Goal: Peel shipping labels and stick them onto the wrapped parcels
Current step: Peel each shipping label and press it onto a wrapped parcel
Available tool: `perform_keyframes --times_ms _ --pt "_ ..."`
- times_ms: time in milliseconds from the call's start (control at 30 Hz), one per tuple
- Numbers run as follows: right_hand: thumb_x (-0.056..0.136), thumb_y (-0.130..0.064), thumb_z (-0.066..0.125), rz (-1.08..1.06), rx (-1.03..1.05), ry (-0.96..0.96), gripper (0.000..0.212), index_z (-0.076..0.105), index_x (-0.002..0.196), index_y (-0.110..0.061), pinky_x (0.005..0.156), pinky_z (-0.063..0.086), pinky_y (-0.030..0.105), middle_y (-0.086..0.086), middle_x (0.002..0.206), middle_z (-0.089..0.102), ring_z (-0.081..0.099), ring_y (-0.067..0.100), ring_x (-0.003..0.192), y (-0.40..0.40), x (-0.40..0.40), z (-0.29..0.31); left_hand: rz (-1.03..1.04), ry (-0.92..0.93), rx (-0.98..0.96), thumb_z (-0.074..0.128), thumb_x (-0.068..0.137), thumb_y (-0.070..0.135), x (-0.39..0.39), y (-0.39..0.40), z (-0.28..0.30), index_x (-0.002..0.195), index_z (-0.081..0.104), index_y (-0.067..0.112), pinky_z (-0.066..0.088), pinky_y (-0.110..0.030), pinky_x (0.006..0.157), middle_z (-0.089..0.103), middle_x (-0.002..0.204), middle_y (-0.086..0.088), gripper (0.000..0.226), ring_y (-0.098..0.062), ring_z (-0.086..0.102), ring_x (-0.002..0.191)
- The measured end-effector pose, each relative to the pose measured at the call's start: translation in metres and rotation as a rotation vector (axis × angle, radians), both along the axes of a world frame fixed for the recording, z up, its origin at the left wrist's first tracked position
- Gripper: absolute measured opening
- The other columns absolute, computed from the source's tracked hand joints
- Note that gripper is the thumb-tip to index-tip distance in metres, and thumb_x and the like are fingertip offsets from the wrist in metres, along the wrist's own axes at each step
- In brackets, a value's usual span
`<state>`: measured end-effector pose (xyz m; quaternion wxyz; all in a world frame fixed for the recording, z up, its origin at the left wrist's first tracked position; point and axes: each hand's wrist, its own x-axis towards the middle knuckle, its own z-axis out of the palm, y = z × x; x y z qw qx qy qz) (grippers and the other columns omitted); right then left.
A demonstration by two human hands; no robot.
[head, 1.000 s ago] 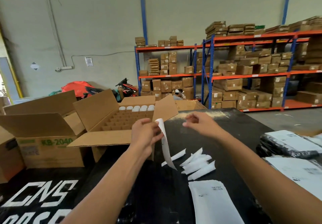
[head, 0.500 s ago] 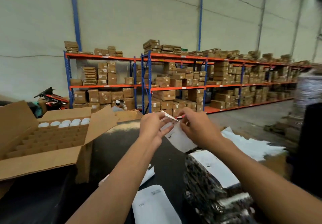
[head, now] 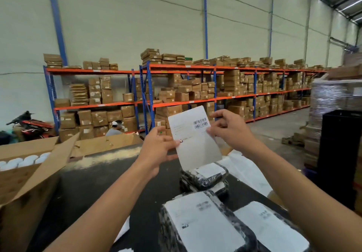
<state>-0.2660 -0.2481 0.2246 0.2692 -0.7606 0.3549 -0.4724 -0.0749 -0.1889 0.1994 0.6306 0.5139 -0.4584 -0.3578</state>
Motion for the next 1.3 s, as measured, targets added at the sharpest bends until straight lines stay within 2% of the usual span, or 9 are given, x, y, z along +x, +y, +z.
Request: perform_keyframes --times_ms 167,300,433,600,667,767,833,967,1300 --pt "0.081 -0.008 0.069 0.068 0.142 -0.025 0.04 0.054 0.118 -0.01 0.085 0.054 0.04 0.006 0.081 0.072 0.066 0.018 0.081 -0.088 -0.028 -0.028 0.054 -0.072 0.004 0.064 0.083 -0.008 -0.03 -0.07 -0.007 0.14 0.035 0.015 0.058 -0.032 0.057 0.07 0.101 -0.012 0.068 -0.022 0.071 0.088" --pt "0.084 -0.004 0.066 0.124 0.241 -0.014 0.032 0.058 0.114 -0.008 0.075 0.056 0.029 0.004 0.083 0.071 0.067 0.016 0.081 -0.146 -0.042 -0.046 0.082 -0.161 0.047 0.062 0.083 -0.011 -0.051 -0.114 -0.021 0.14 0.033 0.014 0.059 -0.032 0.055 0.066 0.098 -0.01 0.068 -0.021 0.068 0.086" --pt "0.083 -0.006 0.068 0.157 0.288 0.012 0.031 0.059 0.111 -0.015 0.084 0.055 0.04 0.015 0.094 0.071 0.068 0.025 0.091 -0.185 -0.039 -0.062 0.131 -0.21 0.122 0.061 0.084 -0.011 -0.052 -0.144 -0.032 0.145 0.027 0.016 0.061 -0.044 0.065 0.065 0.098 -0.011 0.075 -0.025 0.069 0.087" --pt "0.082 0.001 0.067 0.228 0.34 0.019 0.035 0.058 0.11 -0.018 0.079 0.052 0.037 0.003 0.079 0.065 0.063 0.018 0.078 -0.21 -0.028 -0.086 0.171 -0.258 0.227 0.064 0.082 -0.012 -0.047 -0.158 -0.053 0.146 0.026 0.016 0.06 -0.046 0.068 0.063 0.09 -0.012 0.08 -0.028 0.067 0.077" --pt "0.081 0.003 0.066 0.262 0.364 0.021 0.035 0.059 0.109 -0.017 0.082 0.054 0.043 0.006 0.083 0.065 0.064 0.022 0.081 -0.215 -0.022 -0.095 0.175 -0.265 0.252 0.063 0.082 -0.012 -0.044 -0.162 -0.06 0.146 0.025 0.015 0.06 -0.045 0.07 0.062 0.087 -0.012 0.08 -0.026 0.066 0.075" --pt "0.083 0.004 0.064 0.302 0.404 0.02 0.032 0.059 0.104 -0.019 0.062 0.052 0.035 0.006 0.084 0.064 0.063 0.019 0.073 -0.223 -0.019 -0.105 0.178 -0.233 0.283 0.062 0.081 -0.014 -0.038 -0.168 -0.069 0.146 0.026 0.014 0.059 -0.049 0.074 0.062 0.091 -0.015 0.08 -0.028 0.065 0.075" --pt "0.084 0.004 0.063 0.317 0.421 0.021 0.031 0.059 0.1 -0.022 0.057 0.049 0.032 0.002 0.081 0.063 0.062 0.017 0.07 -0.227 -0.02 -0.108 0.177 -0.223 0.309 0.062 0.081 -0.015 -0.036 -0.171 -0.073 0.145 0.026 0.013 0.059 -0.05 0.075 0.061 0.093 -0.017 0.079 -0.027 0.065 0.074" --pt "0.083 0.003 0.064 0.343 0.399 0.084 0.03 0.059 0.1 -0.022 0.079 0.054 0.043 0.001 0.083 0.067 0.065 0.02 0.08 -0.234 -0.018 -0.116 0.179 -0.215 0.35 0.066 0.08 -0.012 -0.035 -0.178 -0.077 0.144 0.026 0.012 0.061 -0.044 0.069 0.062 0.095 -0.017 0.079 -0.025 0.065 0.072" --pt "0.084 -0.003 0.064 0.292 0.405 0.164 0.031 0.058 0.112 -0.016 0.081 0.055 0.043 0.005 0.092 0.067 0.065 0.025 0.092 -0.259 -0.01 -0.127 0.229 -0.28 0.421 0.065 0.08 -0.013 -0.033 -0.203 -0.091 0.144 0.027 0.008 0.06 -0.044 0.069 0.061 0.091 -0.016 0.077 -0.024 0.063 0.067"
